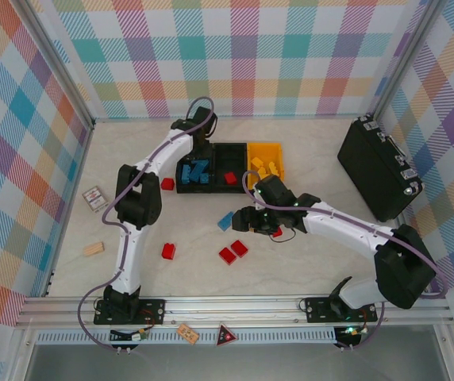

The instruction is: Sort the legos into containers by color

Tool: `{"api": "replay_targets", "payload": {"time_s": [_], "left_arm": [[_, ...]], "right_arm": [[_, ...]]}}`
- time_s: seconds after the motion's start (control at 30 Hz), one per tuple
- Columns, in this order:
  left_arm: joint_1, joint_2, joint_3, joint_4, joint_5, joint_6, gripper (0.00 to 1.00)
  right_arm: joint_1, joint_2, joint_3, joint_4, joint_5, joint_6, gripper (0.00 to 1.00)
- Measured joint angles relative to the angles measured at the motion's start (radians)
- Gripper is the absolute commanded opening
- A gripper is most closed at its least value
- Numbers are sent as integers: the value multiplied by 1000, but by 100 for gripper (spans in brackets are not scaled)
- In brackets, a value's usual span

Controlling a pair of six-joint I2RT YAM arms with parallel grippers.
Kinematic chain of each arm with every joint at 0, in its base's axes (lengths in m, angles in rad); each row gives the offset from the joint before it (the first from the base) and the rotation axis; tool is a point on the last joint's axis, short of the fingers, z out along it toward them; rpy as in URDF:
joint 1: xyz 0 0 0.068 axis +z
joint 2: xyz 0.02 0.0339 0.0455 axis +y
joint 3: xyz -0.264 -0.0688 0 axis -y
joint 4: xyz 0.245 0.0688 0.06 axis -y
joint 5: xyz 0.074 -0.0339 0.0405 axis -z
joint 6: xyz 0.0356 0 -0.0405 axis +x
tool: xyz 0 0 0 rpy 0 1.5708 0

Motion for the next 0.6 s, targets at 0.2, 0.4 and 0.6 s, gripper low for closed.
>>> {"api": "replay_targets", "payload": {"time_s": [0.2, 0.4, 0.6], "left_arm": [[0, 43, 27, -21, -21, 17, 36], [0, 51, 31, -42, -35, 26, 46], [-1, 51, 34, -42, -33, 25, 50]], "right_arm": [[0, 30, 26, -2, 0, -1, 63], [0, 35, 32, -1, -3, -3, 63], [0, 37, 32, -1, -11, -3, 63]]}}
